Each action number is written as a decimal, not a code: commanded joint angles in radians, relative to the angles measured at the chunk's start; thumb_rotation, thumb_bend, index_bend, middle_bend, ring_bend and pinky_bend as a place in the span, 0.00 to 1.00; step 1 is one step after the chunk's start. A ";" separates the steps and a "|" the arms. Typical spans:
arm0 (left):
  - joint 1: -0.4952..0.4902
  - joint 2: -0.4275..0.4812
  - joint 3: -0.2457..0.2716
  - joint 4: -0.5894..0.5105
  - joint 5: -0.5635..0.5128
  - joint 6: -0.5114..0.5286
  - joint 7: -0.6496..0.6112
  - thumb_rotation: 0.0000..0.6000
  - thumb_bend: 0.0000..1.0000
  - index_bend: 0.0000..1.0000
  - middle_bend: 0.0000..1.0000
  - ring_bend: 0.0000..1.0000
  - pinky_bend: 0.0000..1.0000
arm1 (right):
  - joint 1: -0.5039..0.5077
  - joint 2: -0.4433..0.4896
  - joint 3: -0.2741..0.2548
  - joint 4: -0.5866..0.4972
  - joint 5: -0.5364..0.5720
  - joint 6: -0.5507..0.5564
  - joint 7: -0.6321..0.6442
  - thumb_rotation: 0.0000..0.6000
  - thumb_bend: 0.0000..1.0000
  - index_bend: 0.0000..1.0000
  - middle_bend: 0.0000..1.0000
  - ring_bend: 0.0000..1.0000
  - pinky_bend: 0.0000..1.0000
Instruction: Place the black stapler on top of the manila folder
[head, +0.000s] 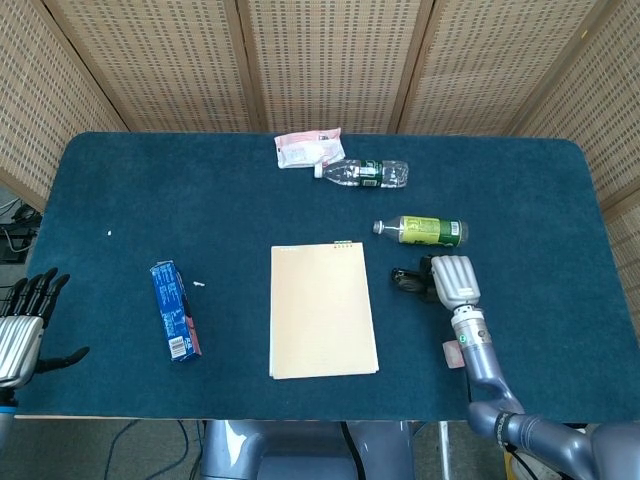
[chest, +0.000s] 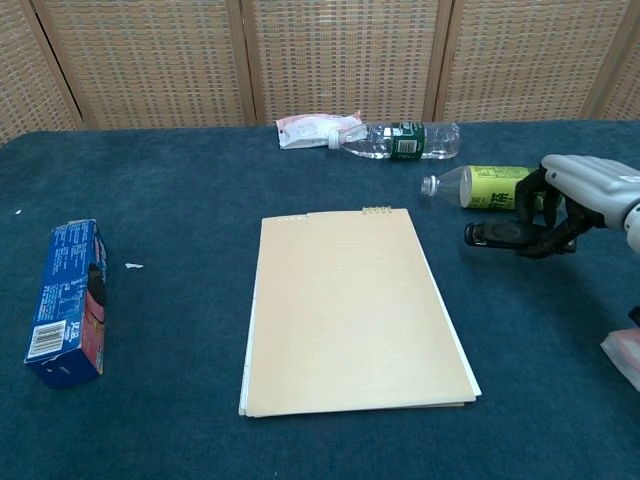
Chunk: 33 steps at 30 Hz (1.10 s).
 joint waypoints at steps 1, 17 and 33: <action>-0.001 -0.001 0.000 0.000 0.000 0.000 0.002 1.00 0.00 0.00 0.00 0.00 0.00 | -0.007 0.052 0.005 -0.077 -0.037 0.039 -0.017 1.00 0.41 0.80 0.66 0.59 0.71; 0.011 0.016 -0.006 -0.016 -0.007 0.023 -0.018 1.00 0.00 0.00 0.00 0.00 0.00 | 0.082 0.098 0.019 -0.544 0.058 0.021 -0.448 1.00 0.41 0.81 0.67 0.60 0.72; 0.009 0.031 -0.004 -0.008 -0.006 0.009 -0.075 1.00 0.00 0.00 0.00 0.00 0.00 | 0.208 -0.144 0.044 -0.361 0.203 -0.030 -0.574 1.00 0.41 0.81 0.67 0.60 0.72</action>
